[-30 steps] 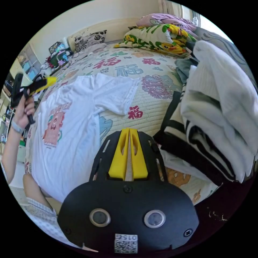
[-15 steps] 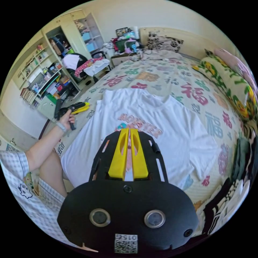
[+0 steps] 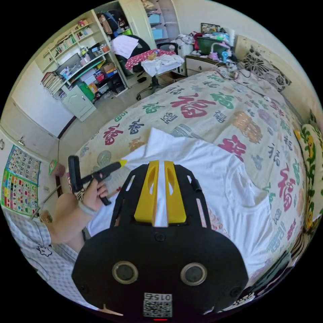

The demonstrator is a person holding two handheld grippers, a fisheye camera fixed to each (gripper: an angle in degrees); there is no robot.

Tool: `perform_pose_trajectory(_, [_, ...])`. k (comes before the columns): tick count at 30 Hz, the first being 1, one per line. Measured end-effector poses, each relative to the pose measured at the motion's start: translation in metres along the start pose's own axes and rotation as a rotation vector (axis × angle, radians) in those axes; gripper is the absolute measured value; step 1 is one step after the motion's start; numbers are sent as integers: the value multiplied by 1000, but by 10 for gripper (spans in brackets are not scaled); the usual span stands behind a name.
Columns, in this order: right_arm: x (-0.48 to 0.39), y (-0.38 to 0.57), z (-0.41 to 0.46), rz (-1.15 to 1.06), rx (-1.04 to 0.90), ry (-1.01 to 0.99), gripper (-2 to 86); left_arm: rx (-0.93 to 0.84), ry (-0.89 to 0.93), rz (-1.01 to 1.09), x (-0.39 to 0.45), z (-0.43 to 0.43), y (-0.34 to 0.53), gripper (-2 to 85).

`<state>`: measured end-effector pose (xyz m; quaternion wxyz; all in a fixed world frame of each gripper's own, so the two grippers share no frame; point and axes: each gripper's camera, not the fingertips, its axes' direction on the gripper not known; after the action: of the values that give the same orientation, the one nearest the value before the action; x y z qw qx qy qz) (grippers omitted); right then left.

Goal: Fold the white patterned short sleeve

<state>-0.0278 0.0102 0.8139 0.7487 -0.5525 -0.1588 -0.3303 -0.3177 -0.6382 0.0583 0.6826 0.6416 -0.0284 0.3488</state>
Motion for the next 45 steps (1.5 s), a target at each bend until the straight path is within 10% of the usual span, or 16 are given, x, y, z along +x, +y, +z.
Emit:
perform_pose_trajectory(14, [-66, -222, 238, -60, -472, 237, 25, -18, 186, -68, 53, -90, -31, -6])
perform_pose_trajectory(19, [-54, -251, 218, 2, -201, -84, 22, 106, 163, -8, 99, -144, -45, -5])
perform_pose_trajectory(31, [-57, -298, 274, 12, -315, -227, 52, 92, 148, -159, 129, -186, -68, -4])
perform_pose_trajectory(45, [-117, -322, 317, -102, -415, 165, 1, 104, 241, -178, 165, -212, -77, -5])
